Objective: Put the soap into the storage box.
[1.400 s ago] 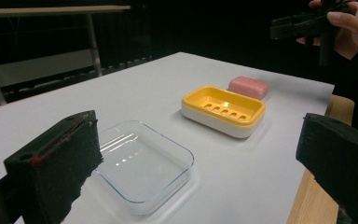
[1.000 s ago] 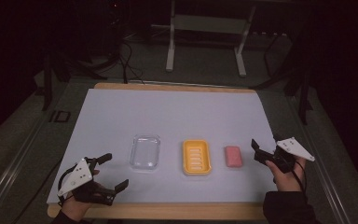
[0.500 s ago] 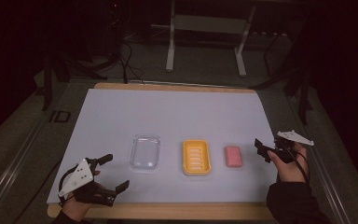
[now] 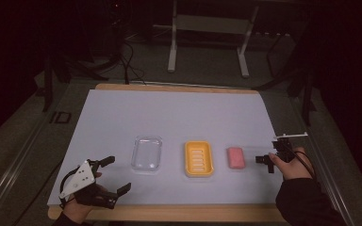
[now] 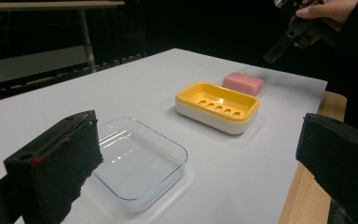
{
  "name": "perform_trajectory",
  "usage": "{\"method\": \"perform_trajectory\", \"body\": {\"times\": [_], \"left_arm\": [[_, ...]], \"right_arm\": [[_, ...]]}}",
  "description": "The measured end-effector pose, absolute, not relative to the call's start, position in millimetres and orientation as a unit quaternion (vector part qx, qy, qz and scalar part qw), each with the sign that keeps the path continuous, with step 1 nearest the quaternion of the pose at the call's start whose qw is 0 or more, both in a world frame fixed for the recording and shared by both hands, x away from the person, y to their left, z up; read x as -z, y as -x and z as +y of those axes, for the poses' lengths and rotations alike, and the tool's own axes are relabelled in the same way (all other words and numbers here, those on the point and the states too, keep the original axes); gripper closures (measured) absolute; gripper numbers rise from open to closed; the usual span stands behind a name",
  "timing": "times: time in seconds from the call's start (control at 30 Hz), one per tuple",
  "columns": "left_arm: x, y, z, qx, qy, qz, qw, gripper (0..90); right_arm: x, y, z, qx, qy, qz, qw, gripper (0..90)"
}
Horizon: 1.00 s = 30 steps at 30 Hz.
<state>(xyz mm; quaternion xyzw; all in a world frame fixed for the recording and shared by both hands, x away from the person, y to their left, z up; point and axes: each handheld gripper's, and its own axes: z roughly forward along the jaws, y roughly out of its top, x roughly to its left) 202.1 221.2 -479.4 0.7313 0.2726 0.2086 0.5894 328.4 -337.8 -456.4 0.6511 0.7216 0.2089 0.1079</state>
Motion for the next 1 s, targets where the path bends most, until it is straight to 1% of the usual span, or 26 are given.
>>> {"method": "perform_trajectory", "body": {"times": [0.1, 0.3, 0.37, 0.4, 0.7, 1.0], "left_arm": [[479, -202, 221, -0.207, -0.731, 0.272, 0.59, 0.2], [479, -202, 221, -0.207, -0.732, 0.272, 0.59, 0.2], [480, -202, 221, -0.207, -0.732, 0.271, 0.589, 0.2], [480, -202, 221, -0.207, -0.732, 0.272, 0.589, 0.2], [480, -202, 221, -0.205, -0.733, 0.27, 0.589, 0.2], [479, -202, 220, -0.203, -0.733, 0.268, 0.591, 0.2]], "right_arm": [[455, -328, -337, -0.177, -0.662, 0.726, 0.063, 31.9], [456, -327, -335, -0.135, -0.665, 0.734, 0.018, 34.2], [456, -327, -335, -0.132, -0.663, 0.736, 0.015, 34.2], [457, -325, -333, -0.112, -0.657, 0.745, 0.002, 34.2], [457, -319, -328, -0.067, -0.642, 0.762, -0.046, 33.9], [457, -316, -317, -0.058, -0.632, 0.771, -0.057, 32.7]]}}
